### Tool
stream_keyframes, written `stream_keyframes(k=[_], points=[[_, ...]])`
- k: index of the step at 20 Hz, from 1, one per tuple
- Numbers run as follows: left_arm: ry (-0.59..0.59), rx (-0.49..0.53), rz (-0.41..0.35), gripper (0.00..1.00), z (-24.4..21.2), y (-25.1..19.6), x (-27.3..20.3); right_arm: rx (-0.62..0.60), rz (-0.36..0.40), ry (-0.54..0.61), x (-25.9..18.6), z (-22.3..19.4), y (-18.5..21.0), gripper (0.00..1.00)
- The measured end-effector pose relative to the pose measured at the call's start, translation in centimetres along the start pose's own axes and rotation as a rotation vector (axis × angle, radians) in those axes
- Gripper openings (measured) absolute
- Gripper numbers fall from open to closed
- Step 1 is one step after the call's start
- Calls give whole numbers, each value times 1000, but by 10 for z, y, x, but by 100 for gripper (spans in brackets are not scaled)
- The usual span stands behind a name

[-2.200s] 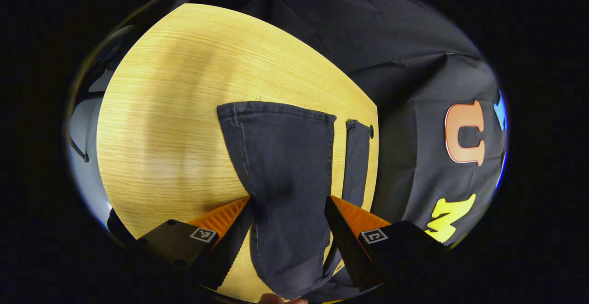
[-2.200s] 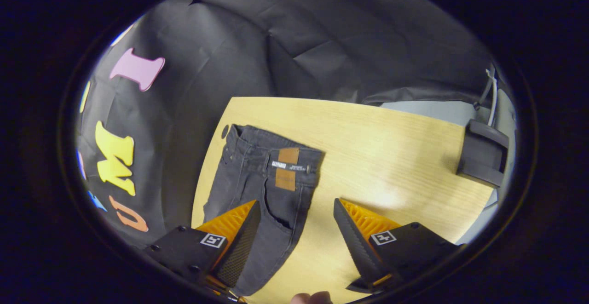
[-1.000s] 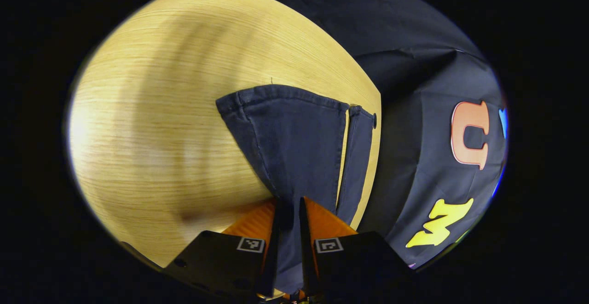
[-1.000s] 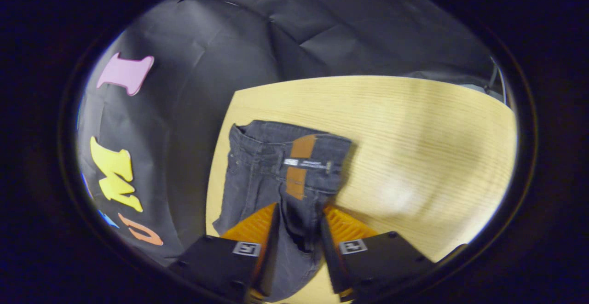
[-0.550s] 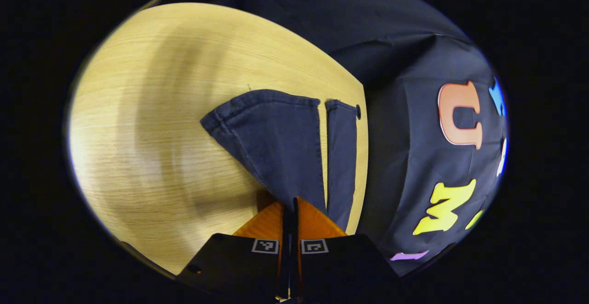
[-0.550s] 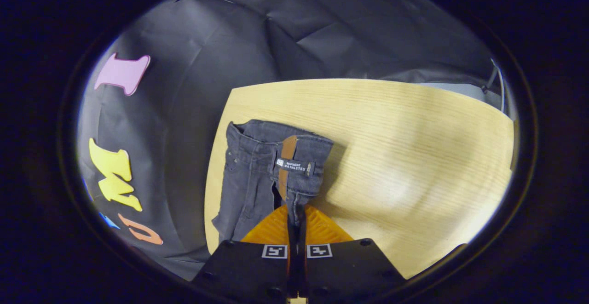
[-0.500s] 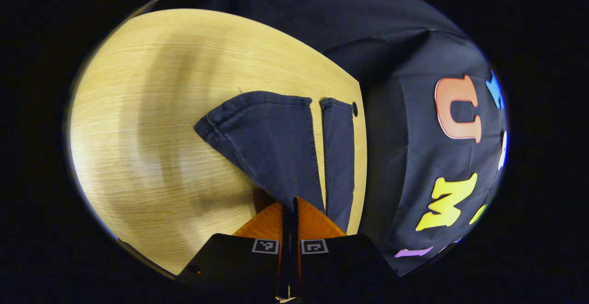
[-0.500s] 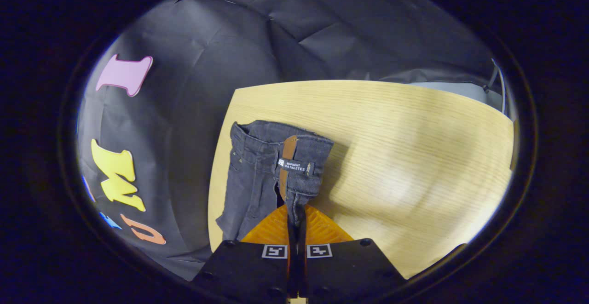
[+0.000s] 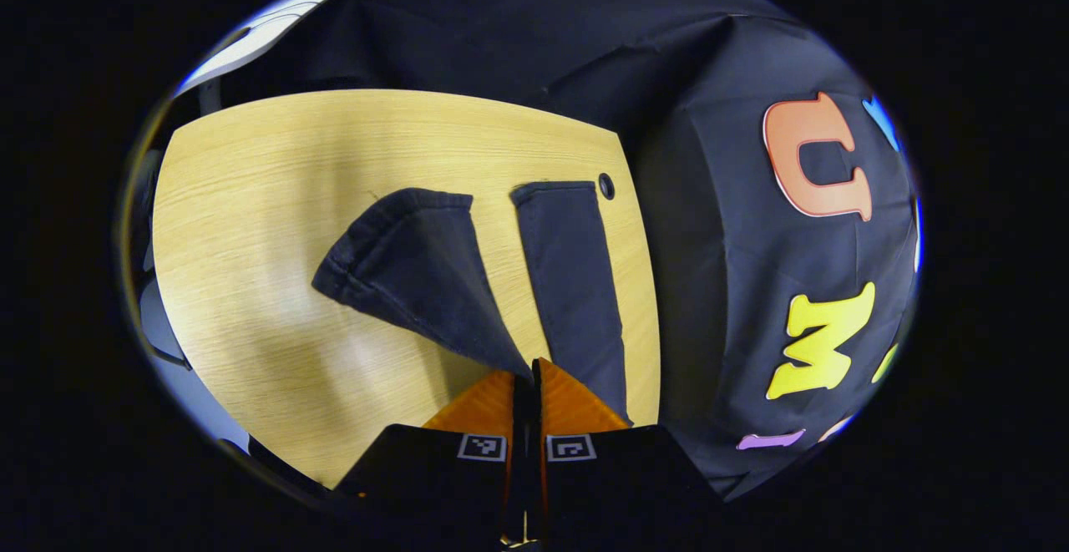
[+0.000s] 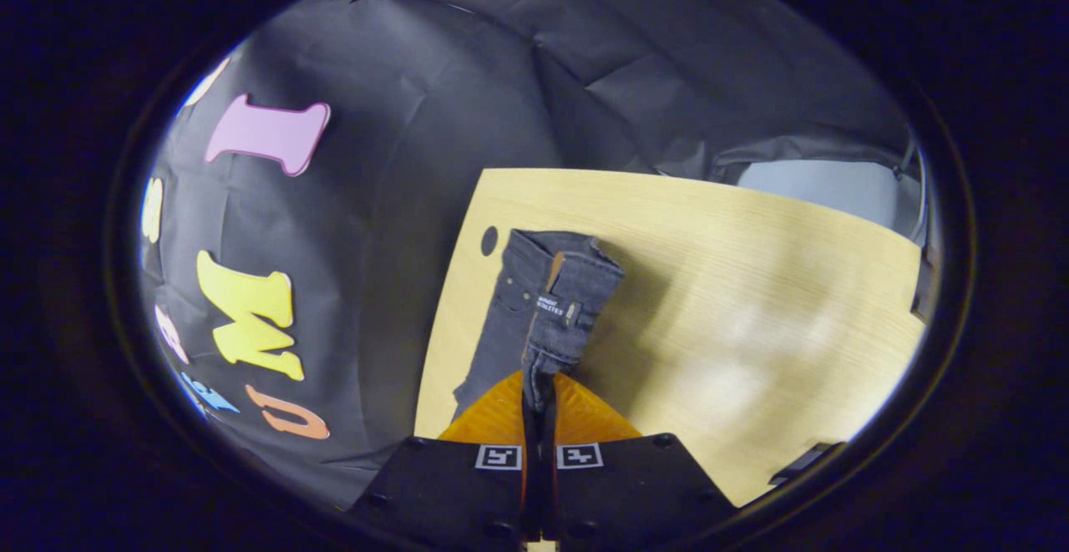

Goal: Grasp the waist and the cuffs of the jeans and fold them to make the two legs overlap; first hold the waist and fold one-third of the jeans toward the cuffs, then hold the cuffs and fold the remaining one-third in the same direction to finish folding.

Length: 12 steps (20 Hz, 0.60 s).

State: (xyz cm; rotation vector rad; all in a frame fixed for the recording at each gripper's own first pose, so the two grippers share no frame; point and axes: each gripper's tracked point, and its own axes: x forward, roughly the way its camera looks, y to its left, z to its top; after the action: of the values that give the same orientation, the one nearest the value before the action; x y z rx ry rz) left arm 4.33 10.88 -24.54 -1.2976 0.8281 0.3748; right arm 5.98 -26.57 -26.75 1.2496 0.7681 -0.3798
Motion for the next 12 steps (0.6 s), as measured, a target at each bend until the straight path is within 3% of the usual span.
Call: stream_keyframes(k=[6,12], points=[[93,48,23,4,29,-48,32,-22,25,20,24,16,58,0],[182,112,55,4,53,-89,100,-82,14,31,89,36,109,0]])
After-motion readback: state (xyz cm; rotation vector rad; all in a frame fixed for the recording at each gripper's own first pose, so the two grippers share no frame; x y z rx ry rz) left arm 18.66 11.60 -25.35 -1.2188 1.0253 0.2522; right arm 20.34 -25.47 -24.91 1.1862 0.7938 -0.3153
